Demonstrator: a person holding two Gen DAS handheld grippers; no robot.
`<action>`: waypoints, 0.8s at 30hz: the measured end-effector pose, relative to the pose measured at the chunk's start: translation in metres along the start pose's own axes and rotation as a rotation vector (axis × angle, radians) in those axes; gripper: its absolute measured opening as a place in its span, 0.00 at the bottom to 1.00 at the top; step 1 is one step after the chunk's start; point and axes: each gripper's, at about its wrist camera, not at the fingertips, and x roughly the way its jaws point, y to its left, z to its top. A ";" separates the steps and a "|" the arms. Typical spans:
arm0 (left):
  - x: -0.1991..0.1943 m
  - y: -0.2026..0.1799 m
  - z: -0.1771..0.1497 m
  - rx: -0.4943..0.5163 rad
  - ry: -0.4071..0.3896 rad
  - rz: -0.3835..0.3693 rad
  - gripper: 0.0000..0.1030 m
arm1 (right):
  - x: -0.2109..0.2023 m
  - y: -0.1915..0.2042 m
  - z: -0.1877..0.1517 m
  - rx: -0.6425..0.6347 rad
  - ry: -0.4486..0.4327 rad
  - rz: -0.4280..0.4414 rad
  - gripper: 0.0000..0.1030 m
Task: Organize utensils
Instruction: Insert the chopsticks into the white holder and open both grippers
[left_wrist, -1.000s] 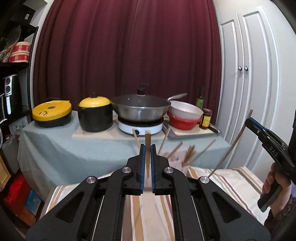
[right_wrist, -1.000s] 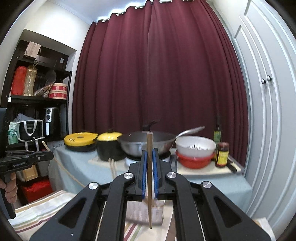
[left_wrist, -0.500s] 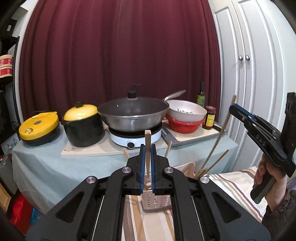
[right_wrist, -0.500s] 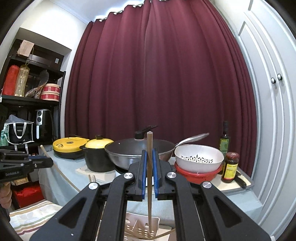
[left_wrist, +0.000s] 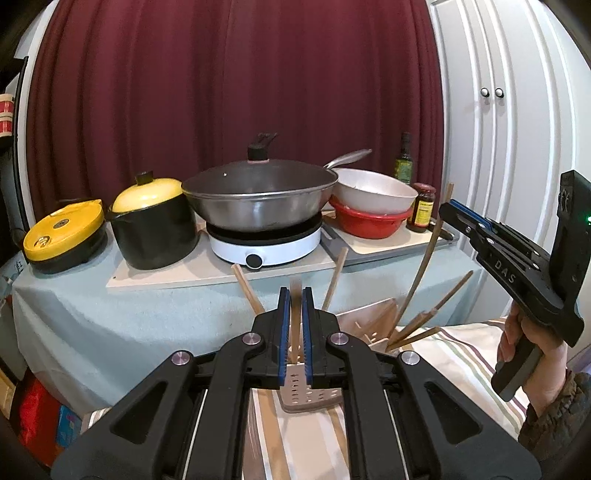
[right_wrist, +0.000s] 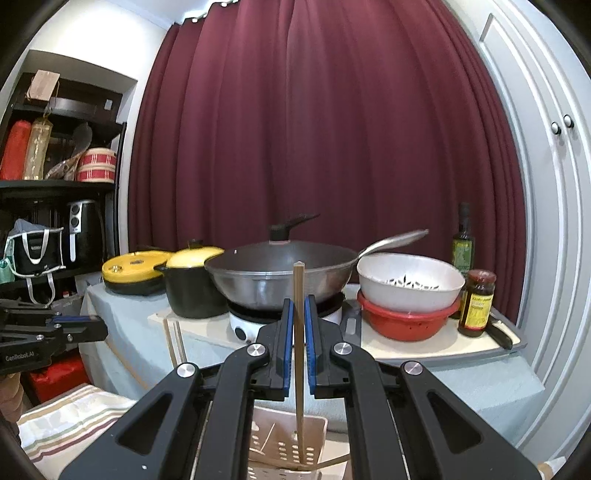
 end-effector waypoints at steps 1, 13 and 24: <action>0.002 0.001 -0.001 -0.003 0.003 0.002 0.08 | 0.002 0.001 -0.002 -0.003 0.011 -0.001 0.07; 0.003 0.011 -0.005 -0.024 -0.014 0.046 0.31 | 0.003 0.001 -0.006 -0.004 0.032 -0.024 0.19; -0.005 0.012 -0.008 -0.034 -0.047 0.074 0.39 | -0.009 0.007 -0.003 -0.021 0.019 -0.052 0.43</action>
